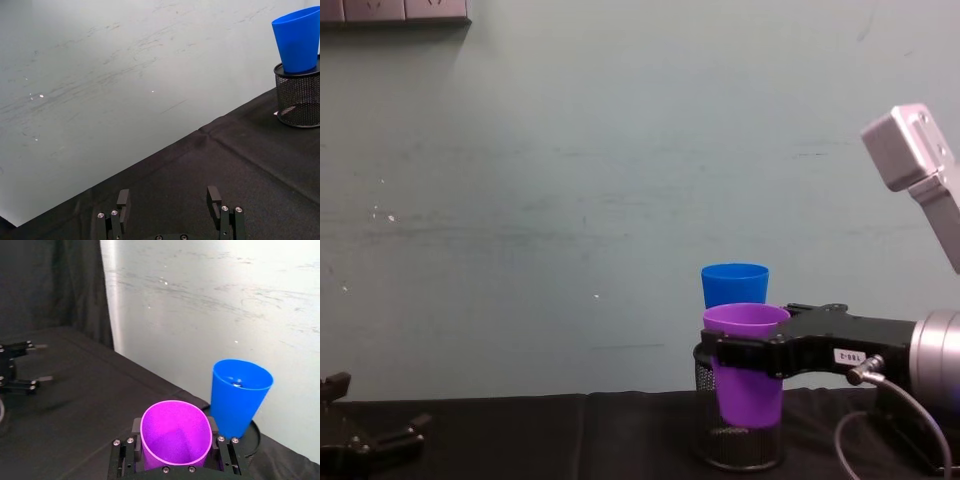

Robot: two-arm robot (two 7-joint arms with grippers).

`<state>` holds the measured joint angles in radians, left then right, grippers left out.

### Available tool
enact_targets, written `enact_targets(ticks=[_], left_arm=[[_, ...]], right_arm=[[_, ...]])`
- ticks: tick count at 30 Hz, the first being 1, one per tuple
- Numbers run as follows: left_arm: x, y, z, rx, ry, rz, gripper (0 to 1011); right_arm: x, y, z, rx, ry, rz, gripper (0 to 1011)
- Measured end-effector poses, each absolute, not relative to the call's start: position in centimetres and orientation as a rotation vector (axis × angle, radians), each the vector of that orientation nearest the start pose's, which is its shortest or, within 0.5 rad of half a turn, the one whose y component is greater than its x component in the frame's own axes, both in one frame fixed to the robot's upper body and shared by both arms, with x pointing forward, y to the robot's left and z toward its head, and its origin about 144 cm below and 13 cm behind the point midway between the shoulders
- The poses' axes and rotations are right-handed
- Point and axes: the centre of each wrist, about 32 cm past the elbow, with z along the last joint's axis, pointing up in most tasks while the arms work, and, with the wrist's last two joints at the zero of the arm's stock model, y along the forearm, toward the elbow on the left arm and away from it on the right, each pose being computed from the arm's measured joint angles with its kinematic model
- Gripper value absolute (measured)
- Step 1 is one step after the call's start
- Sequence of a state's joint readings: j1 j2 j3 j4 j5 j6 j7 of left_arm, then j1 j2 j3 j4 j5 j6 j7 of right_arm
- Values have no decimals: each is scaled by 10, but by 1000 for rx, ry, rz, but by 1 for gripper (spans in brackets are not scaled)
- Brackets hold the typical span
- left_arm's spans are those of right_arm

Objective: Pick up one cup with a gripper and tap it against the other cup.

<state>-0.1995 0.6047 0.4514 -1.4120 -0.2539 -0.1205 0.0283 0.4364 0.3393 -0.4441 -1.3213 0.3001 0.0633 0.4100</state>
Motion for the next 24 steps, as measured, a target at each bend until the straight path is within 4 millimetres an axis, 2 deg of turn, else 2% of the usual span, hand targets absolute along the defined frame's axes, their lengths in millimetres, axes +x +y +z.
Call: enact_targets(ticks=[24], left_arm=[[489, 310, 1140, 305, -285, 1248, 1000]], right_arm=[[586, -220, 1204, -118, -105, -923, 739]])
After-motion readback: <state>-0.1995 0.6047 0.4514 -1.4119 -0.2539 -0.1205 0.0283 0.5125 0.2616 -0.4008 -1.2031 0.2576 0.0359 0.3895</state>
